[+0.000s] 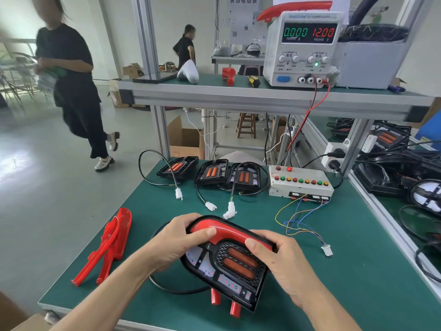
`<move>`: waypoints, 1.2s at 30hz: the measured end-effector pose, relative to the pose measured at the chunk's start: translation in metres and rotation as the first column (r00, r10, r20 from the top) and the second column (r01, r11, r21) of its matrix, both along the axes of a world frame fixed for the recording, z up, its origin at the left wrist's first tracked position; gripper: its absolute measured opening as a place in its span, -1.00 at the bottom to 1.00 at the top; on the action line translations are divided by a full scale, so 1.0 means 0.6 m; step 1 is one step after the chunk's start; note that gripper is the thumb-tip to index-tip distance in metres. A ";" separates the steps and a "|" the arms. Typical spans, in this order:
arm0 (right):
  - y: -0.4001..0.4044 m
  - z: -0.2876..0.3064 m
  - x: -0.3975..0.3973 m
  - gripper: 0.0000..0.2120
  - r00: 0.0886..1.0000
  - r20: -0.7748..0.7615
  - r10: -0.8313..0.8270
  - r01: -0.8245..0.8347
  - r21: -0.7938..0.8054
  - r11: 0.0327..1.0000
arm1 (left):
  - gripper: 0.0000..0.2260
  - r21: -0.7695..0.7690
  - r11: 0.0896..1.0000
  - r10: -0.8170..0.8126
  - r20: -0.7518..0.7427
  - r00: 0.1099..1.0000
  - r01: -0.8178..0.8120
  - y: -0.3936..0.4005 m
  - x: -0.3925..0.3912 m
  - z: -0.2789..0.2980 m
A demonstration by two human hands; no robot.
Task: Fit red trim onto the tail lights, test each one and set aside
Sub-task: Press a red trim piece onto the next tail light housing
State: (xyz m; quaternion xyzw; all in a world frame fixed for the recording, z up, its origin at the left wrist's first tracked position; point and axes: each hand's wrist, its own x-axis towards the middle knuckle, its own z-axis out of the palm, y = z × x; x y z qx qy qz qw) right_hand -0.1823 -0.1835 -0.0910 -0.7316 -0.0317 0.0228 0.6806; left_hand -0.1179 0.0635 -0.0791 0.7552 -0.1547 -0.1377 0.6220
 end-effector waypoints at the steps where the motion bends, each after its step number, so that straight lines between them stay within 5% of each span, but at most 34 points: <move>1: 0.000 0.001 -0.001 -0.80 1.000 0.003 0.002 -0.002 -0.003 1.000 | -0.48 -0.001 1.000 0.006 0.000 1.000 -0.006 0.000 0.000 -0.002; 10: -0.006 0.004 0.000 -0.74 1.000 -0.017 0.014 -0.014 0.007 1.000 | -0.49 0.033 0.999 -0.004 0.015 1.000 0.003 0.002 -0.001 -0.007; 15: -0.007 0.006 -0.002 -0.69 0.999 -0.002 0.039 -0.039 -0.023 0.999 | -0.46 -0.071 0.997 -0.002 -0.056 0.998 -0.002 0.004 -0.003 -0.008; 22: -0.017 -0.005 0.002 -0.69 0.993 -0.048 0.109 -0.102 0.136 0.986 | -0.46 -0.144 0.990 -0.006 -0.101 0.995 -0.008 0.013 -0.007 -0.008; 36: -0.015 -0.004 -0.003 -0.67 0.998 0.038 0.054 -0.053 -0.039 0.998 | -0.37 -0.184 0.982 0.021 -0.121 0.992 -0.043 -0.002 -0.008 -0.007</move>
